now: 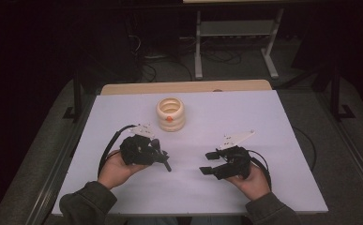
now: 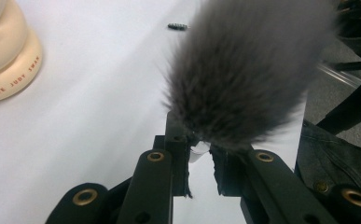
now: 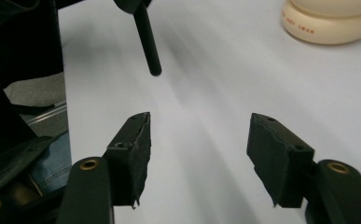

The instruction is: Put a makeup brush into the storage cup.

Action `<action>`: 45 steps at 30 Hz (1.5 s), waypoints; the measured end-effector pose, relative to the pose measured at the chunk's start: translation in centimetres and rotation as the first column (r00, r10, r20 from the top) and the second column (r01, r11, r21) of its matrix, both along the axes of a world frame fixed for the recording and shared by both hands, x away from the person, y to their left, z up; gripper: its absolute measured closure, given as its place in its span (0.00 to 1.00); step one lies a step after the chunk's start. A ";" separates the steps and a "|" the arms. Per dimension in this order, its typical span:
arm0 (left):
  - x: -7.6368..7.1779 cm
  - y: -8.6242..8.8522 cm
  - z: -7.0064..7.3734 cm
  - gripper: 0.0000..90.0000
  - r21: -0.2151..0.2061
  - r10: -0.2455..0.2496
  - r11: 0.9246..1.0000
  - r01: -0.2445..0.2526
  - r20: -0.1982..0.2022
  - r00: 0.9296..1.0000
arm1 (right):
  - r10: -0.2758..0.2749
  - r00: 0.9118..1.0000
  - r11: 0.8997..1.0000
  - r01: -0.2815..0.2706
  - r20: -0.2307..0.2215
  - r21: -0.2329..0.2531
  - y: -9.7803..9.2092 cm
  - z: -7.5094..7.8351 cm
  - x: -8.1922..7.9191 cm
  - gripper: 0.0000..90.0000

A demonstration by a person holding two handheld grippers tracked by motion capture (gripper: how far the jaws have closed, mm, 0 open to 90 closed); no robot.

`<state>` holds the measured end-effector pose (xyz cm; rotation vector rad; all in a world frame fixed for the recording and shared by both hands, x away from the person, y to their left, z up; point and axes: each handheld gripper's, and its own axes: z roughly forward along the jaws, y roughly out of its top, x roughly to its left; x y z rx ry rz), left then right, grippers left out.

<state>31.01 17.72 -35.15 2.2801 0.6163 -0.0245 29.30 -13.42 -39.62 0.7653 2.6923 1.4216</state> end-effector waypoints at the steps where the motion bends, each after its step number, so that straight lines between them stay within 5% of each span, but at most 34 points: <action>1: 0.0 0.0 0.0 0.86 0.003 0.002 1.000 -0.002 0.001 1.000 | -0.002 1.000 1.000 0.002 -0.002 -0.003 -0.1 0.0 0.0 0.43; 16: 0.9 0.1 0.6 0.86 0.018 0.003 1.000 -0.003 -0.002 1.000 | -0.041 0.999 0.999 0.042 0.004 -0.012 -1.8 -0.1 -0.3 0.38; 45: 4.8 -1.2 6.3 0.86 0.055 0.003 0.998 -0.003 0.007 1.000 | -0.136 0.990 0.991 0.136 0.026 0.005 -5.4 0.3 -0.9 0.26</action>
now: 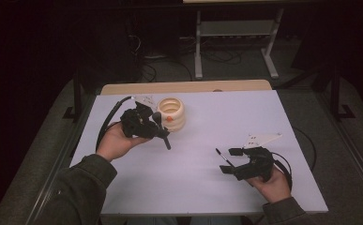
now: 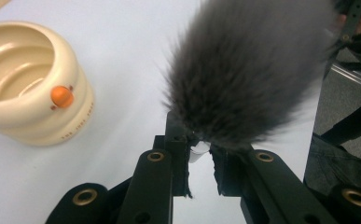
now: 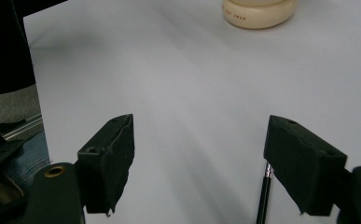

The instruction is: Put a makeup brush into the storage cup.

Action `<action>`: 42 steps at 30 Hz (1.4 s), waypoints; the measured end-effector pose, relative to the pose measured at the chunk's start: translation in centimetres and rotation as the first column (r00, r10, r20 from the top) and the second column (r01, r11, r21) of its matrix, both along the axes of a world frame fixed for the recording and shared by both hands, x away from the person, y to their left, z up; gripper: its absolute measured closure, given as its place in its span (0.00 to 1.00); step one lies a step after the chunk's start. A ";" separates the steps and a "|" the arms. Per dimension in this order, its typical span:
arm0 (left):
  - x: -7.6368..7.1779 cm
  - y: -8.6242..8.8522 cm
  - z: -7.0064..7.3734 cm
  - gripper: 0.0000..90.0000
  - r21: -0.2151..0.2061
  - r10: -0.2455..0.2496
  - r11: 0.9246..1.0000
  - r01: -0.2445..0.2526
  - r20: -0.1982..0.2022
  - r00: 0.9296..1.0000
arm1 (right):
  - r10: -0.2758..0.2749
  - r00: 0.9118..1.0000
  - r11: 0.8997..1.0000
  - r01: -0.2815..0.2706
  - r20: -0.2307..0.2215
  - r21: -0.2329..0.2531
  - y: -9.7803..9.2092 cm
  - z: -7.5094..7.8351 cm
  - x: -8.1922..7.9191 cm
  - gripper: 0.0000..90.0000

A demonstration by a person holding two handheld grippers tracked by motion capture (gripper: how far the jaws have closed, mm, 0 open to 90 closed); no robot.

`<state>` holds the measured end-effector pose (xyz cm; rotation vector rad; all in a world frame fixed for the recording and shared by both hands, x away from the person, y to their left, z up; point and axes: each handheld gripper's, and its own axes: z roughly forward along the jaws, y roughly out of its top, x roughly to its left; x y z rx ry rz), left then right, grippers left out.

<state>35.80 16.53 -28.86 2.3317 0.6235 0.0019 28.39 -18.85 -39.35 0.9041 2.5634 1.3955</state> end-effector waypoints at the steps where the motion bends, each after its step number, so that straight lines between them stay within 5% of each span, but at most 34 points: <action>1: 0.3 -0.1 0.3 0.86 -0.004 0.003 1.000 -0.003 0.001 1.000 | -0.002 1.000 1.000 0.002 0.000 -0.001 0.0 0.0 0.0 0.26; 25: 7.2 -0.5 3.5 0.86 0.034 0.096 0.995 -0.096 0.002 0.995 | -0.023 1.000 0.999 0.023 0.009 0.028 -1.0 0.4 0.4 0.25; 30: 8.0 -0.4 3.4 0.86 0.023 0.133 0.991 -0.132 -0.012 0.991 | -0.020 1.000 0.999 0.020 0.009 0.029 -1.0 0.4 0.5 0.25; 37: 9.5 -0.2 3.2 0.86 0.064 0.153 0.986 -0.153 -0.006 0.988 | -0.020 1.000 0.999 0.019 0.010 0.034 -1.1 0.4 0.6 0.25; 42: 10.5 0.4 3.1 0.86 0.046 0.183 0.982 -0.183 -0.009 0.983 | -0.019 1.000 0.999 0.019 0.006 0.031 -1.0 0.3 0.6 0.25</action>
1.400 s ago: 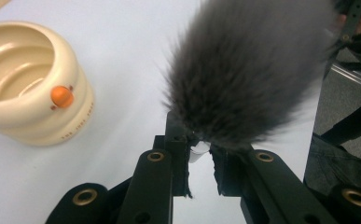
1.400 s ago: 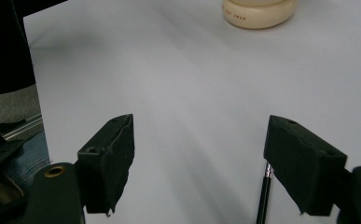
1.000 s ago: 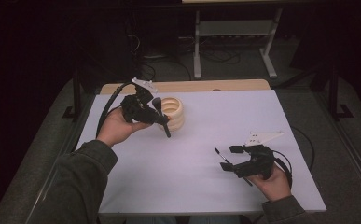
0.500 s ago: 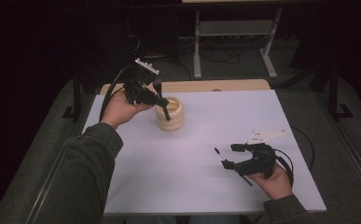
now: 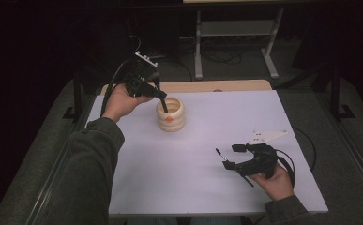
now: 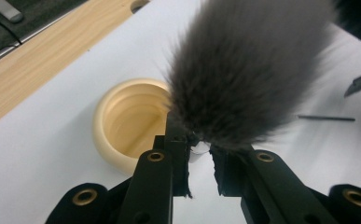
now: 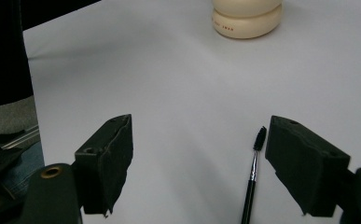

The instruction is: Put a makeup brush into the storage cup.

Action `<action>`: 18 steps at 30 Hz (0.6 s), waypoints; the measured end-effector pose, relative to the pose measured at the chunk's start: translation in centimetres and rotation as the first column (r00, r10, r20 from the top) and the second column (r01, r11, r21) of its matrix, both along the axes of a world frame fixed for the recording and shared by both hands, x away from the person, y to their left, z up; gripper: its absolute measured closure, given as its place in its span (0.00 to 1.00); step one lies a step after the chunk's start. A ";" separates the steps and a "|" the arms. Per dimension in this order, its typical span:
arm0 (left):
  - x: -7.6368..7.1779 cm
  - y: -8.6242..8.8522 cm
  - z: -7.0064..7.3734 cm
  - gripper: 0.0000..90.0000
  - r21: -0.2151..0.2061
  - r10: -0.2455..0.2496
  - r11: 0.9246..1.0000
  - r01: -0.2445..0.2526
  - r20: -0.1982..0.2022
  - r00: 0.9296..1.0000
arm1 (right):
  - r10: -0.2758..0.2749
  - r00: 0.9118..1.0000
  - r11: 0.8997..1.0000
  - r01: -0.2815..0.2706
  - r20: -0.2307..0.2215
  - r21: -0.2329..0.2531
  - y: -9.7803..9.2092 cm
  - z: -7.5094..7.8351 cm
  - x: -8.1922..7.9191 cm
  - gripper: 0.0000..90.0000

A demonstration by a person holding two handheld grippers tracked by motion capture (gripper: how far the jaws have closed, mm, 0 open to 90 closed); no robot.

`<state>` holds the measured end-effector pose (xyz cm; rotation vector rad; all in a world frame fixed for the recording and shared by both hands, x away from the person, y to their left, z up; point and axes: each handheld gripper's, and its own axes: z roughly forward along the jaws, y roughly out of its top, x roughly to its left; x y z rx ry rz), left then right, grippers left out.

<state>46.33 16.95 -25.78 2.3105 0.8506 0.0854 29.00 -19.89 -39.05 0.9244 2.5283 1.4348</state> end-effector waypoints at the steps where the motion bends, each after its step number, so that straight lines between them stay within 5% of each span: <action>1: 0.2 0.1 0.0 0.86 -0.001 0.005 1.000 -0.005 -0.001 1.000 | 0.001 1.000 1.000 -0.001 0.000 0.000 0.0 0.0 0.0 0.25; 5: 0.8 0.3 -0.1 0.86 -0.039 0.051 0.998 -0.051 -0.013 0.999 | 0.003 1.000 1.000 -0.003 0.000 0.000 0.1 -0.1 0.1 0.25; 18: 2.6 -0.3 -0.4 0.86 -0.005 0.077 0.997 -0.077 -0.004 0.997 | 0.007 1.000 1.000 -0.007 -0.002 -0.002 0.2 -0.1 0.3 0.25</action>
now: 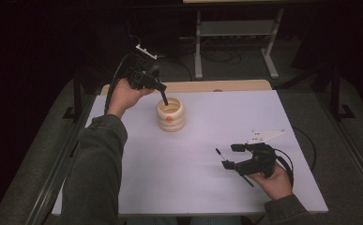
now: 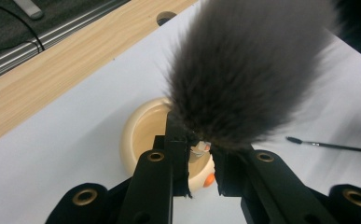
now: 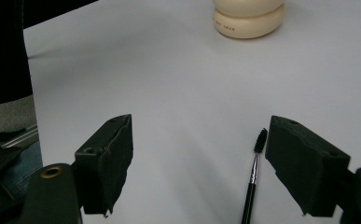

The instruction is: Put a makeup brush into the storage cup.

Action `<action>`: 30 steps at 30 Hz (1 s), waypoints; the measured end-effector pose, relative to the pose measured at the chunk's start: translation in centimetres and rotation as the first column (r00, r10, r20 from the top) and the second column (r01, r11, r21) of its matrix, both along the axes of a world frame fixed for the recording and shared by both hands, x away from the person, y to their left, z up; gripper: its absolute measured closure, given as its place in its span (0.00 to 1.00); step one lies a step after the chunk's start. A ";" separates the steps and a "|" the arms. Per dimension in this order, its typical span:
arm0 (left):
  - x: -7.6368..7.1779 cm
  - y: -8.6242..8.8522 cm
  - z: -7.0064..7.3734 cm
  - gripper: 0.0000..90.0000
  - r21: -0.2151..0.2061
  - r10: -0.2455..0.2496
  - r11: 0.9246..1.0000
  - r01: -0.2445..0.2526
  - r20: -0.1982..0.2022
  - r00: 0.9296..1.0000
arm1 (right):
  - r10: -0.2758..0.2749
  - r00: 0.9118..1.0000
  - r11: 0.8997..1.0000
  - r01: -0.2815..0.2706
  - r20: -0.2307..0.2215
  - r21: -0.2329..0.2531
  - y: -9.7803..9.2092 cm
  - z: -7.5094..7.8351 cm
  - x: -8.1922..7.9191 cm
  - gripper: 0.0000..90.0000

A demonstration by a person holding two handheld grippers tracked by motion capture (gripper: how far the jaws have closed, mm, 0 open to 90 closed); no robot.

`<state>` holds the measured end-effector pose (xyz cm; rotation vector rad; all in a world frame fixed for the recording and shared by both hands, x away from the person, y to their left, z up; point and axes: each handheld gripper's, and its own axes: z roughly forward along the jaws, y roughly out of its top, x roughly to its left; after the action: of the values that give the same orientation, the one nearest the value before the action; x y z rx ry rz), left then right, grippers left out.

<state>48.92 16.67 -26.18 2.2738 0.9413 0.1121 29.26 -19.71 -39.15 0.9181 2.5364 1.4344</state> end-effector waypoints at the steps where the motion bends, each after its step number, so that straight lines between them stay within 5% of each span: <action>1: 0.0 -0.2 -0.1 0.86 0.014 0.000 1.000 0.000 0.004 1.000 | 0.000 1.000 1.000 0.000 0.000 0.002 0.0 0.0 0.0 0.25; 10: 0.2 -0.8 -0.9 0.86 0.024 0.022 0.999 -0.022 0.016 1.000 | 0.000 1.000 1.000 0.000 0.001 0.004 -0.2 0.0 0.0 0.25; 20: 0.4 -0.2 -2.3 0.86 -0.026 0.069 0.997 -0.070 -0.003 0.998 | -0.001 1.000 1.000 0.001 0.001 0.008 -0.2 0.1 -0.1 0.25; 30: 0.3 0.0 -3.6 0.86 -0.006 0.069 0.998 -0.069 -0.011 0.998 | 0.003 1.000 1.000 -0.003 0.000 0.000 -0.1 -0.1 0.0 0.25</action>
<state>49.19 16.72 -29.75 2.2390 1.0245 0.1268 29.21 -19.85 -39.20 0.9147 2.5384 1.4345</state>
